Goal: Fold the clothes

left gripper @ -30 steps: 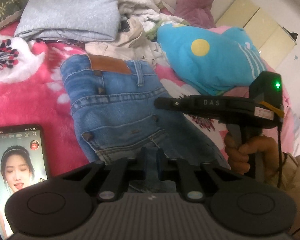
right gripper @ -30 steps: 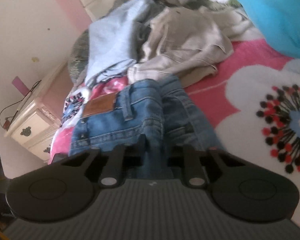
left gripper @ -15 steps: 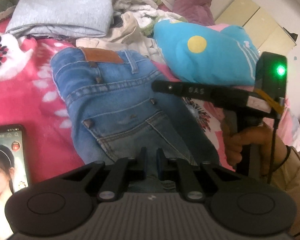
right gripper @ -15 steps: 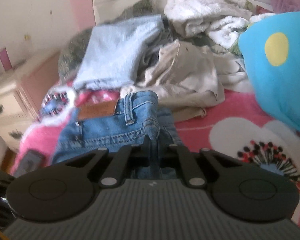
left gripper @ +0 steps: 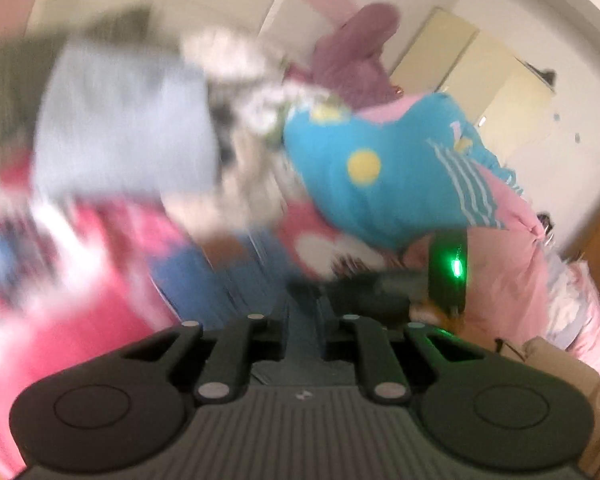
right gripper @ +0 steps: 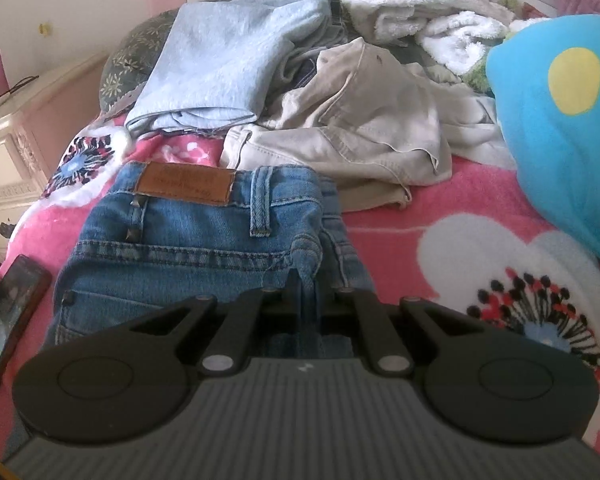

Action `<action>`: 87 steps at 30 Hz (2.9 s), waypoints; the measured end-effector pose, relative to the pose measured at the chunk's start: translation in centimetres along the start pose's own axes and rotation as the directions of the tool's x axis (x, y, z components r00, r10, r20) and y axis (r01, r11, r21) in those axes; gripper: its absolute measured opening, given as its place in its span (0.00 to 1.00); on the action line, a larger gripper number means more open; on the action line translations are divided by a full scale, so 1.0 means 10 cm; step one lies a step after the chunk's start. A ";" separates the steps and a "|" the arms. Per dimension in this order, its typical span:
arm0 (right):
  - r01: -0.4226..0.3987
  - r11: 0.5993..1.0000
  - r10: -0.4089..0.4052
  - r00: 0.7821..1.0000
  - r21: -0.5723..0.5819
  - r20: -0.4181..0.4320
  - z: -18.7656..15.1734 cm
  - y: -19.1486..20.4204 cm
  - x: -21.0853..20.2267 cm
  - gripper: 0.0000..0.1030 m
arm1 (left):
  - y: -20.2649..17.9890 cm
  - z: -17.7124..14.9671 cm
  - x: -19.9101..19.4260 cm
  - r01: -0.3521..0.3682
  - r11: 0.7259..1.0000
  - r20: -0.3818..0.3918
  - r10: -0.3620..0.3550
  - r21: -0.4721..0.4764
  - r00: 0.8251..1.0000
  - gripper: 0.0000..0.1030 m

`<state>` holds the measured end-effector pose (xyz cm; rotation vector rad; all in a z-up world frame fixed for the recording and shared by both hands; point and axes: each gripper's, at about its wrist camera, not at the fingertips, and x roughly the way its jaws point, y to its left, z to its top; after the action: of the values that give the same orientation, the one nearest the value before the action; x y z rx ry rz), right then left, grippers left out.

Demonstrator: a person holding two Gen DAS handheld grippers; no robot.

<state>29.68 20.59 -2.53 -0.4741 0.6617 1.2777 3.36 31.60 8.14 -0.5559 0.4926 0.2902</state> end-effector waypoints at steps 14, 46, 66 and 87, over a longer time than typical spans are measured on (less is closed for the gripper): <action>-0.007 1.000 0.007 1.000 -0.005 0.017 -0.04 -0.01 0.01 0.07 | 0.29 0.36 0.90 -0.003 0.796 -0.085 0.069 0.605 0.994 0.15; 0.036 0.988 -0.045 0.998 0.153 0.052 0.05 -0.37 -0.54 0.26 | 0.17 0.15 1.66 0.097 0.727 -0.250 0.105 0.680 0.963 0.15; 0.309 0.712 -0.425 0.904 0.631 0.037 -2.11 -0.65 -3.00 0.31 | 0.01 0.08 1.78 0.036 0.673 -0.239 0.212 0.739 0.948 0.17; 0.182 -0.228 -0.648 0.705 0.957 -0.288 -4.64 -0.08 -4.58 0.53 | -0.07 0.07 1.81 -0.008 0.654 -0.223 0.269 0.756 0.937 0.24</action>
<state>15.05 -42.85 -4.91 0.7914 0.8299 -0.1691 19.17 33.78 -0.48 0.2709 0.9166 0.1176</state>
